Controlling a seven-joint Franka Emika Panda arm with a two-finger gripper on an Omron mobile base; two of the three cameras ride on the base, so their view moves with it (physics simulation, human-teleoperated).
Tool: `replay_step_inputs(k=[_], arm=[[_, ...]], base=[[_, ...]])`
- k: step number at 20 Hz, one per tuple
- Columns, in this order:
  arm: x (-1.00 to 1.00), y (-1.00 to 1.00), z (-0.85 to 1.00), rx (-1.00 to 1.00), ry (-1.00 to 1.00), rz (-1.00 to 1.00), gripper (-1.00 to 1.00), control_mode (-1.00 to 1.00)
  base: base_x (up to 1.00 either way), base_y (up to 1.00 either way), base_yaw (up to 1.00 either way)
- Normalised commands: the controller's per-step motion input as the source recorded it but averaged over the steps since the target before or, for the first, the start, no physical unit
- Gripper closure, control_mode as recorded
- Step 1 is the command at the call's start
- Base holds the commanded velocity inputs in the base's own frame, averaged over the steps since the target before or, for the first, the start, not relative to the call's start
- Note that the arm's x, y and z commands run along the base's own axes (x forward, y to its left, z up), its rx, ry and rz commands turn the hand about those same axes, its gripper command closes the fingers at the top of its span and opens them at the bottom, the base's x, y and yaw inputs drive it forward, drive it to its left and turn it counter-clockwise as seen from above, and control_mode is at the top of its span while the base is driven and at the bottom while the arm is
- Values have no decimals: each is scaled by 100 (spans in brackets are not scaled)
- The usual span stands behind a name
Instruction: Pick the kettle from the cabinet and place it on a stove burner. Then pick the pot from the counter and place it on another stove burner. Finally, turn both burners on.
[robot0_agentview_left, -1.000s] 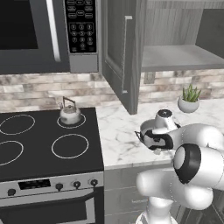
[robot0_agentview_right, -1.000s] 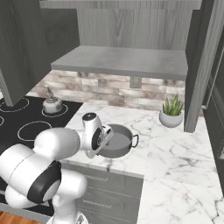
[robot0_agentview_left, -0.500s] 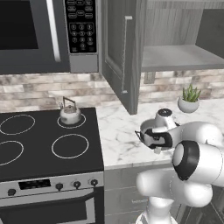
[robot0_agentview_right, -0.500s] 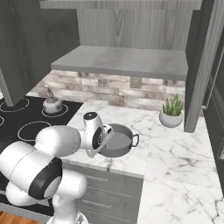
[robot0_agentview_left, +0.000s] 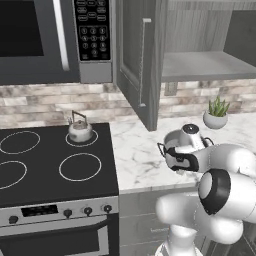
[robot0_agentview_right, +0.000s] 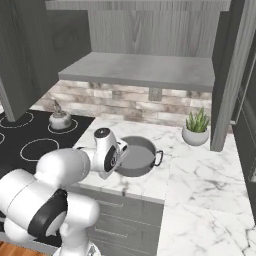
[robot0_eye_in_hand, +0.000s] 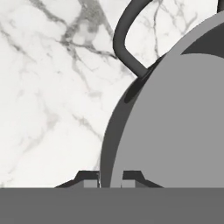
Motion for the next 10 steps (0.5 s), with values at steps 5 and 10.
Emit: replay_step_inputs(k=[5, 10], arm=[[-13, 0, 30, -1, 0, 0, 100, -100], [-10, 0, 40, -6, 0, 0, 100, -100]], base=[[0, 0, 0], [0, 0, 0]])
